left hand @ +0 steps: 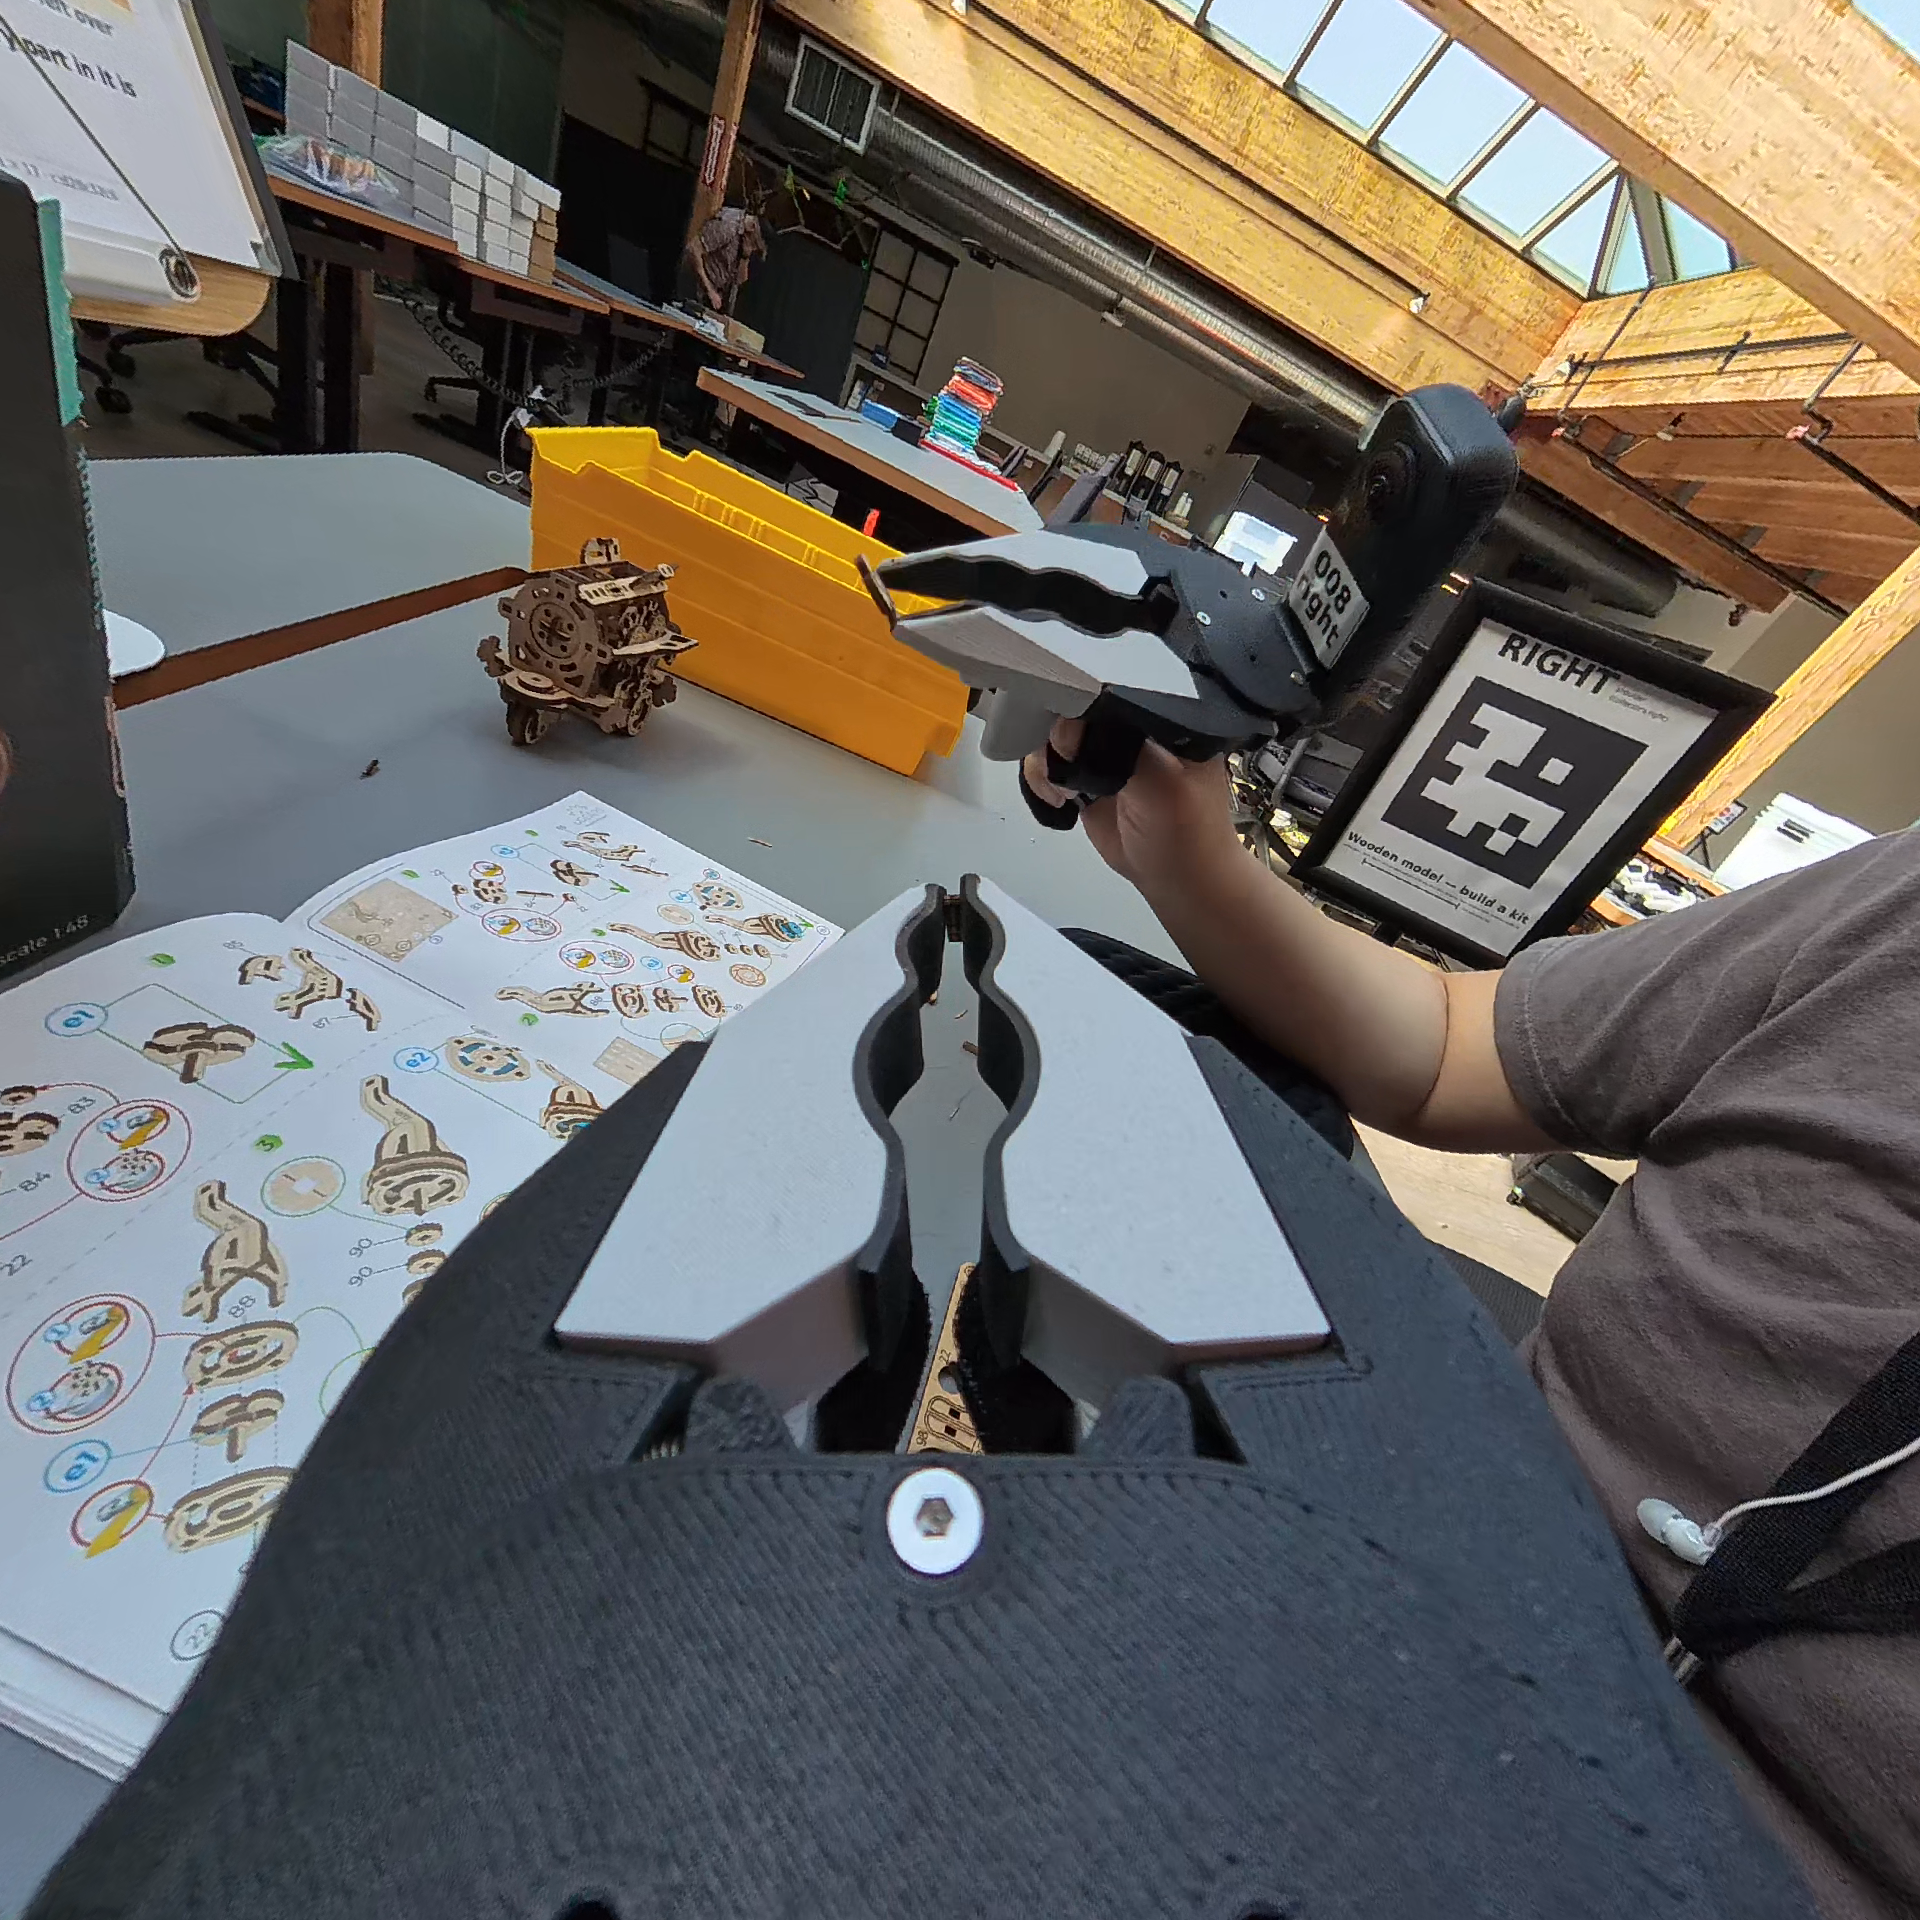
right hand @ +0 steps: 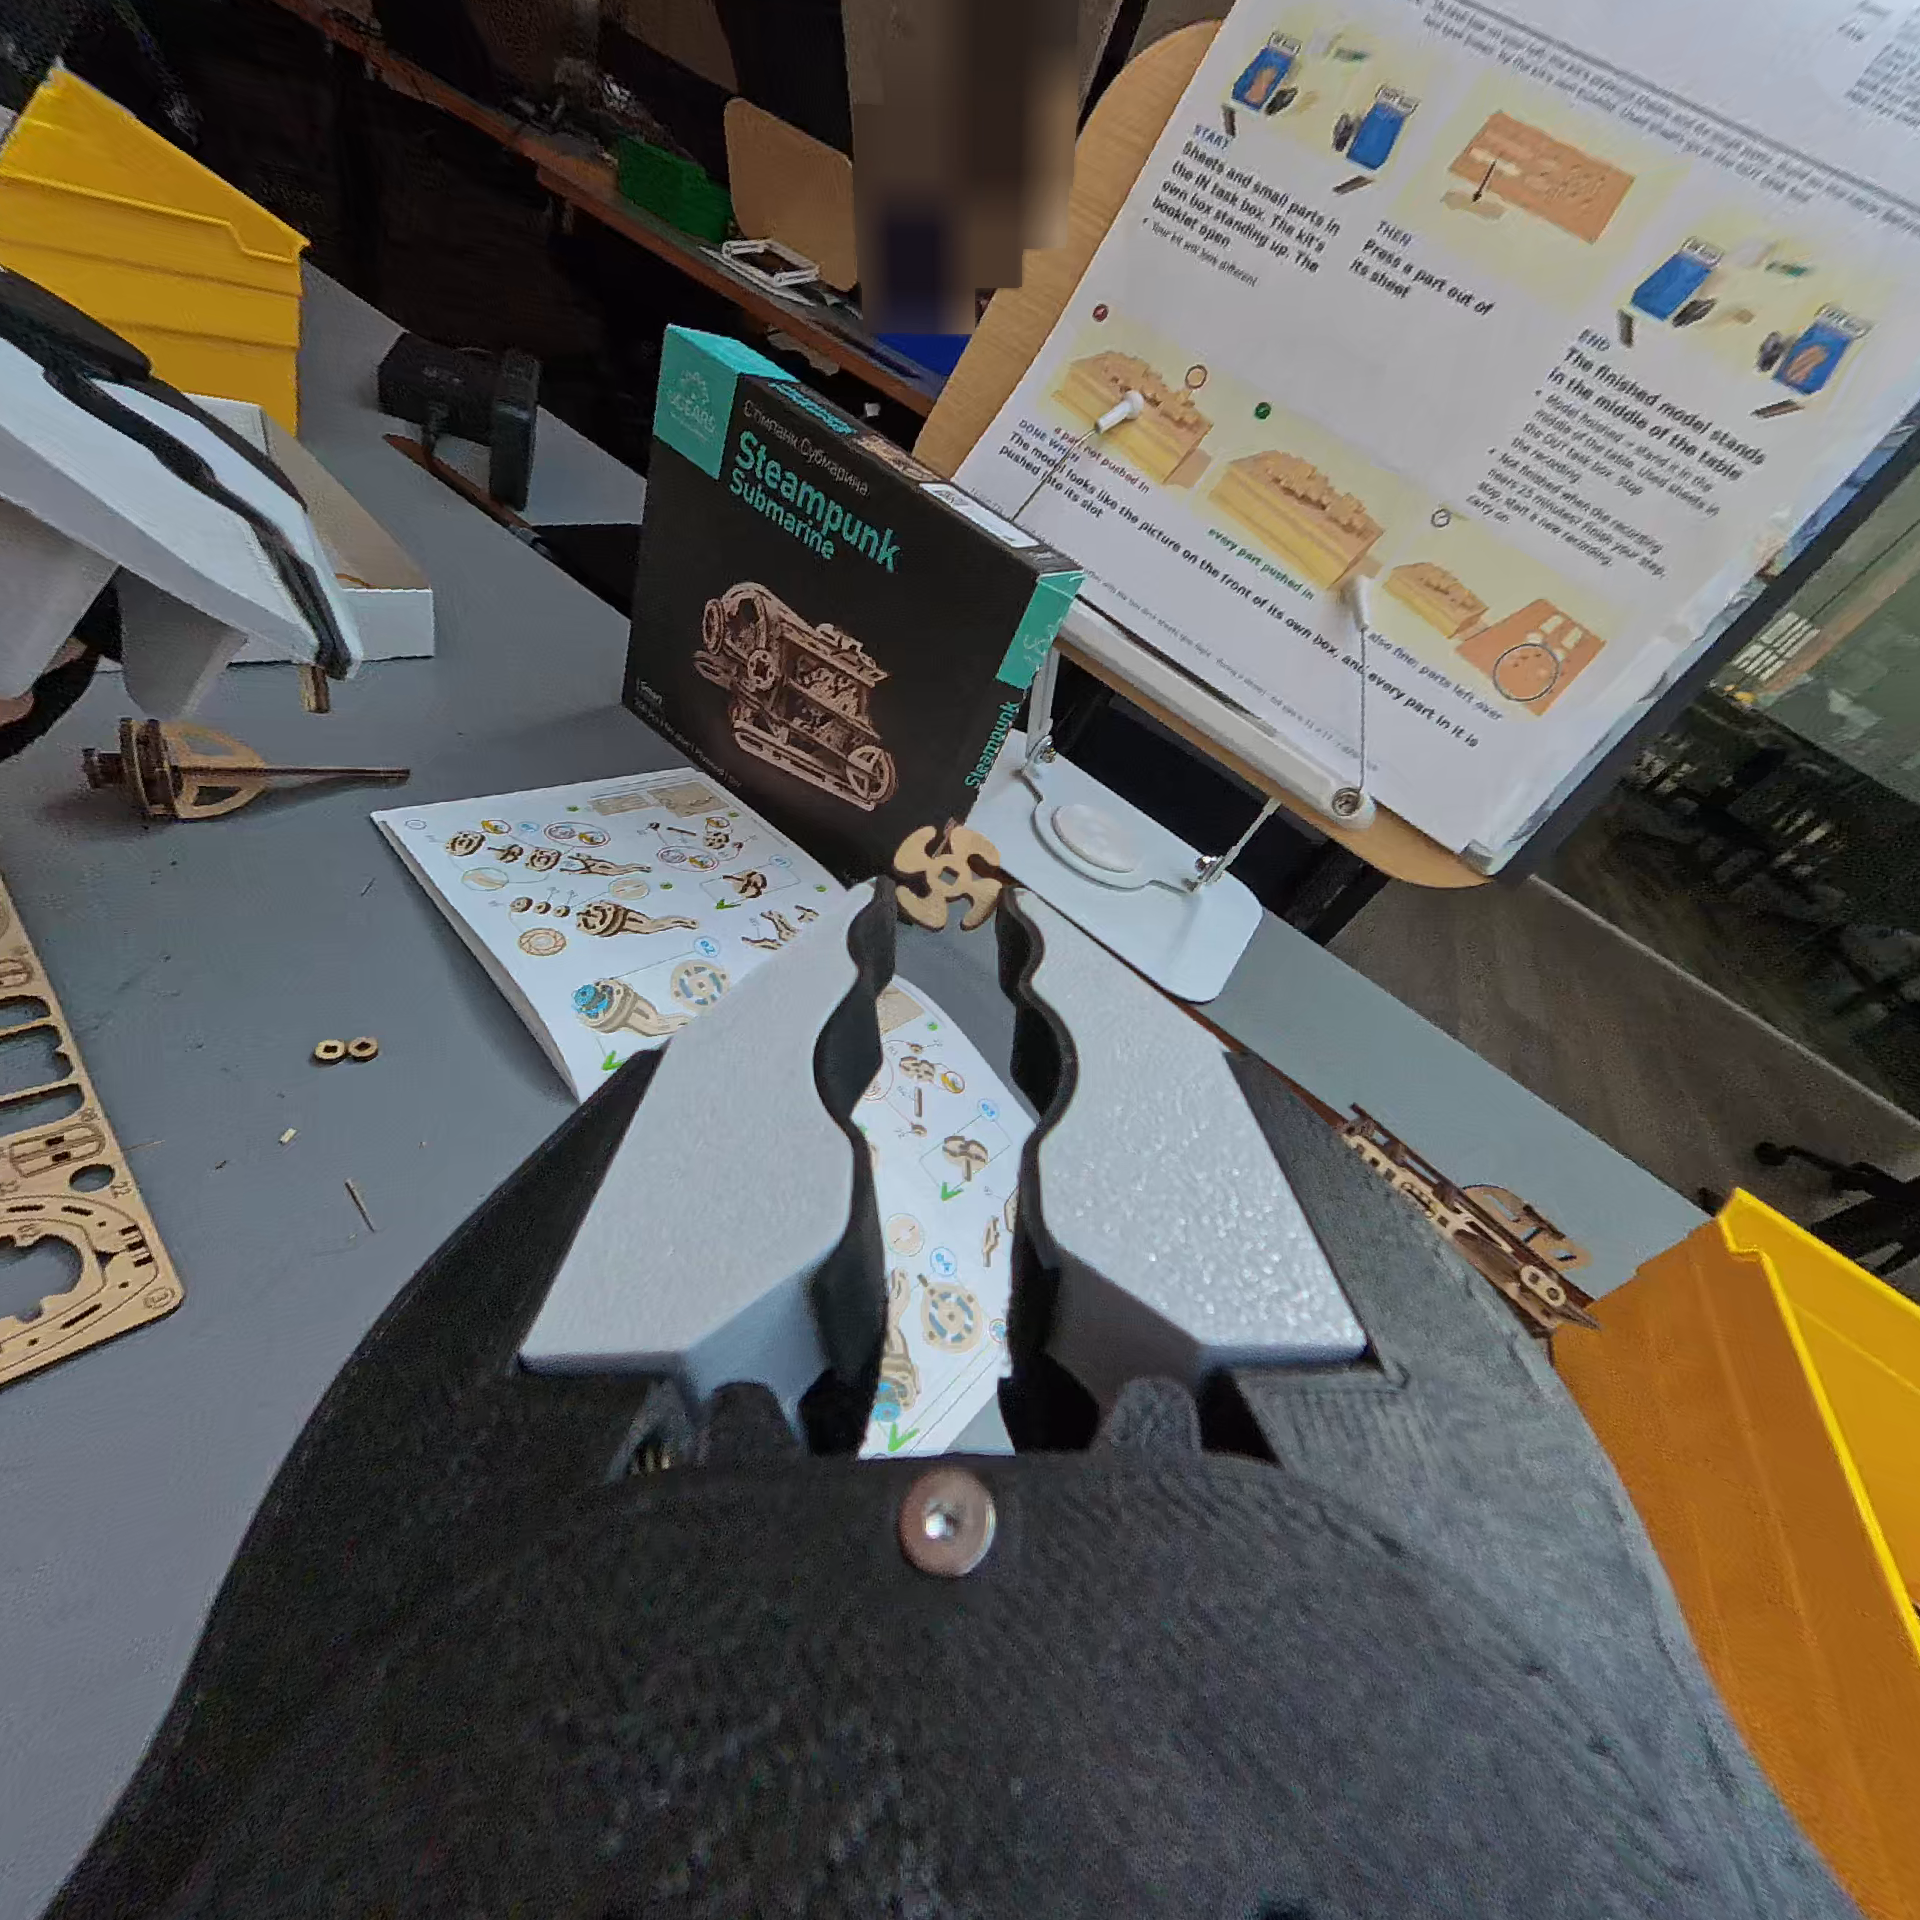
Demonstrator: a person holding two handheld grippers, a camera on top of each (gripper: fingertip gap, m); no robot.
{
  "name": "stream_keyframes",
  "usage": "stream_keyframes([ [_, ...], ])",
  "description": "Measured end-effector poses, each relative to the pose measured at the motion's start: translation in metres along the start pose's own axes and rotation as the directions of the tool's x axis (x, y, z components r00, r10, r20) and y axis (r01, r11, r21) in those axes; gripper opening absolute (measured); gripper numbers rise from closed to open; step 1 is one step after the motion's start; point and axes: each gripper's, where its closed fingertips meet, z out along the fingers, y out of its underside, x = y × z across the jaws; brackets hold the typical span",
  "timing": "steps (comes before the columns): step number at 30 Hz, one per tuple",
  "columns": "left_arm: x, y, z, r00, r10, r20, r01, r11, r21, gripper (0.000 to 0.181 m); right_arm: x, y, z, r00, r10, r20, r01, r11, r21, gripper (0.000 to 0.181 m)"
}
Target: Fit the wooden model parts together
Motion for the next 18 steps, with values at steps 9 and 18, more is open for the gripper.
stream_keyframes([
  [9, -0.003, 0.000, -0.001, 1.000, -0.005, 0.011, 0.005, 1.000, 0.000, 0.001, -0.021, 0.027, 0.013, 0.990, 0.064, 0.126, -0.044, 0.987, -0.152, 0.019],
  [18, -0.006, 0.000, -0.002, 1.000, -0.010, 0.026, 0.010, 1.000, -0.003, 0.001, -0.032, 0.056, 0.013, 0.981, 0.054, 0.186, 0.011, 0.942, -0.335, 0.019],
])
